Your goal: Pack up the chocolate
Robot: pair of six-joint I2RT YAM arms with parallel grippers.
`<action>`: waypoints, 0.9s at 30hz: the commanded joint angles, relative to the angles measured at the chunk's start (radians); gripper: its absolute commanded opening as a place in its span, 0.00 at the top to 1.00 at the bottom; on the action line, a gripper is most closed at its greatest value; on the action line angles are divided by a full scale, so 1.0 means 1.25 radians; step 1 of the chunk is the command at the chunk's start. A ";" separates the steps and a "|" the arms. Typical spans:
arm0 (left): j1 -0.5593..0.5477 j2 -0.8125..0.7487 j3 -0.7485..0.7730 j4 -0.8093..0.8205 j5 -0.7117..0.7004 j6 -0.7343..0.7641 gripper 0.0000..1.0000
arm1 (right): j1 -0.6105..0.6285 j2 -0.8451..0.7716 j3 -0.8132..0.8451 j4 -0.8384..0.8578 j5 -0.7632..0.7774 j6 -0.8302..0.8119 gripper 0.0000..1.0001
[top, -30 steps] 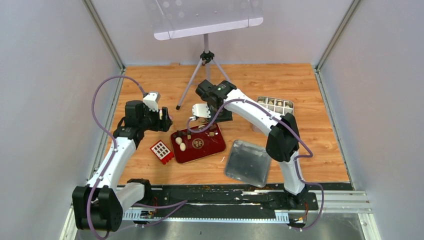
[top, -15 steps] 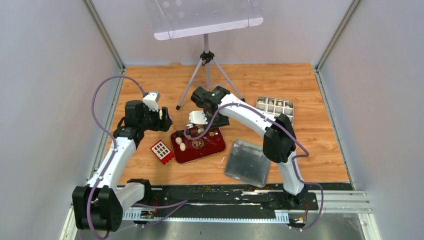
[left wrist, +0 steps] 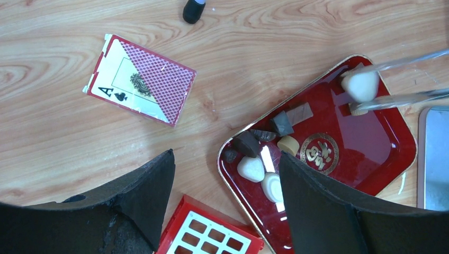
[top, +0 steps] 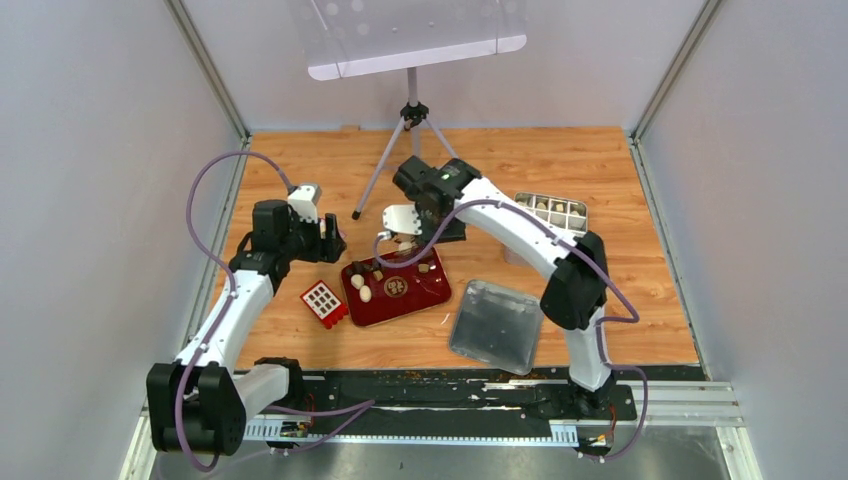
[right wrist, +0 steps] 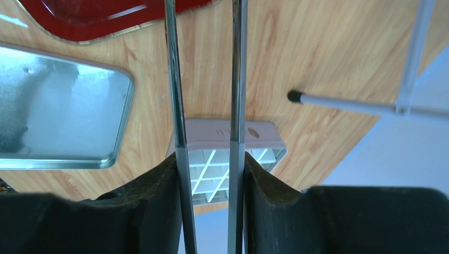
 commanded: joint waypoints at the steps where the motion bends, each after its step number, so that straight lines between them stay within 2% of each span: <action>1: 0.007 0.006 0.011 0.022 0.013 -0.011 0.21 | -0.083 -0.151 -0.028 -0.015 -0.010 0.041 0.80; 6: 0.007 0.021 0.017 0.020 0.018 -0.012 0.21 | -0.221 -0.213 -0.103 -0.025 -0.012 0.059 0.80; 14: 0.007 0.047 0.027 0.021 0.018 -0.023 0.21 | -0.421 -0.256 -0.128 -0.062 0.000 0.029 0.79; 20: 0.007 0.052 0.027 0.029 0.024 -0.034 0.21 | -0.503 -0.245 -0.150 -0.080 0.043 0.001 0.77; 27: 0.006 0.044 0.025 0.023 0.026 -0.035 0.21 | -0.543 -0.214 -0.150 -0.071 0.057 0.014 0.76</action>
